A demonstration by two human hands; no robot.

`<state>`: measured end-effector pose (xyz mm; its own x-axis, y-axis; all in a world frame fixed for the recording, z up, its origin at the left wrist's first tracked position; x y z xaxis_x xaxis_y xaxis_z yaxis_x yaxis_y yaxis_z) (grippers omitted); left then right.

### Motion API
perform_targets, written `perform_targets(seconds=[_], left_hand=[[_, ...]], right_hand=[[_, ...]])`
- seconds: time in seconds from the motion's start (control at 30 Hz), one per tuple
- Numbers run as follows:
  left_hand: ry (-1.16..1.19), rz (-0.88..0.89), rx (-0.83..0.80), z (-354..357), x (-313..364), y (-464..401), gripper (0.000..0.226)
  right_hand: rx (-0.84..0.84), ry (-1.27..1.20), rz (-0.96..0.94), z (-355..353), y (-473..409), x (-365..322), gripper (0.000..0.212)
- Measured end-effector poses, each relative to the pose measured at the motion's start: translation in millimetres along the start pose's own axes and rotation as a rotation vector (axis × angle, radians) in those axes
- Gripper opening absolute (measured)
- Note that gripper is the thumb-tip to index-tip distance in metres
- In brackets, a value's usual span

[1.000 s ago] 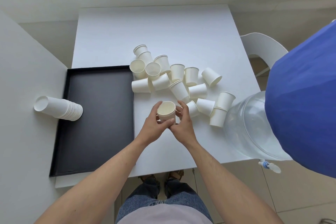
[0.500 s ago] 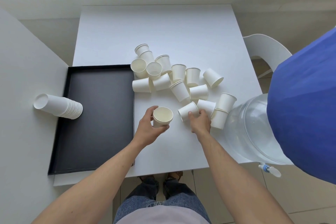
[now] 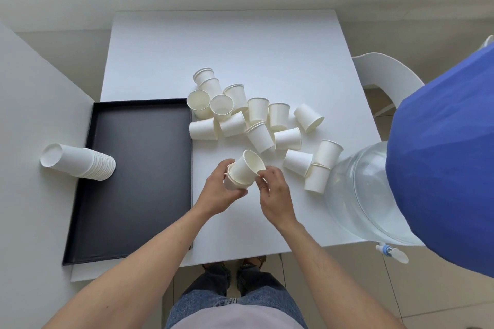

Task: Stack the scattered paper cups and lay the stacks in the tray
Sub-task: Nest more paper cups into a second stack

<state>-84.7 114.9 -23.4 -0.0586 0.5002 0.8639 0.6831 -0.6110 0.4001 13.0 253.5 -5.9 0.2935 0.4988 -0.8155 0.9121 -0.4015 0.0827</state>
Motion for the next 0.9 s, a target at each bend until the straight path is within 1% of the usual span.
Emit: perform_targets(seconds=[0.07, 0.17, 0.23, 0.3, 0.33, 0.37, 0.4, 0.47, 0.5, 0.53, 0.6, 0.63, 0.9], left_hand=[[-0.029, 0.018, -0.021, 2, 3, -3, 0.07], [-0.09, 0.035, -0.077, 5, 8, -7, 0.077], [-0.116, 0.039, -0.095, 7, 13, -12, 0.083], [-0.122, 0.046, -0.104, 9, 18, -17, 0.086], [-0.127, 0.047, -0.111, 10, 21, -19, 0.087], [-0.137, 0.044, -0.119, 13, 23, -21, 0.088], [-0.147, 0.038, -0.125, 15, 24, -22, 0.089], [-0.149, 0.025, -0.132, 19, 25, -24, 0.091], [-0.14, 0.02, -0.132, 20, 25, -25, 0.091], [-0.132, 0.018, -0.132, 22, 25, -25, 0.092], [-0.131, 0.018, -0.128, 24, 24, -25, 0.093], [-0.135, 0.02, -0.125, 25, 24, -25, 0.093], [-0.156, 0.017, -0.127, 25, 22, -22, 0.092]], right_hand=[[-0.062, 0.082, 0.009, -1, 0, 6, 0.017], [-0.204, 0.306, -0.022, -1, -1, 14, 0.022], [-0.272, 0.327, -0.013, -3, -2, 18, 0.025], [-0.3, 0.262, 0.005, -9, -4, 22, 0.03], [-0.279, 0.205, 0.017, -13, -4, 23, 0.032], [-0.21, 0.129, 0.049, -18, -5, 25, 0.033], [-0.093, 0.04, 0.115, -23, -6, 27, 0.036], [0.178, -0.092, 0.349, -36, -8, 37, 0.041], [0.275, -0.116, 0.482, -42, -9, 44, 0.043], [0.33, -0.136, 0.605, -47, -11, 53, 0.044], [0.343, -0.217, 0.777, -54, -15, 67, 0.047], [0.328, -0.252, 0.81, -57, -18, 71, 0.046], [0.278, -0.293, 0.776, -66, -37, 75, 0.015]])
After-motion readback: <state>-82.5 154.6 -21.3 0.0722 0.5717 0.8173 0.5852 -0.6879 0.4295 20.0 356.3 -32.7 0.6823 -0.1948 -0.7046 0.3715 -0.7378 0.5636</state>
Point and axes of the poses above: each hand's wrist, its own y-axis away from the middle knuckle, its own z-axis out of the palm, x = y × z, the point moved 3 cm from there along -y, towards the middle knuckle, and after that the axes turned 7 degrees about -x, right-handed, at the moved point
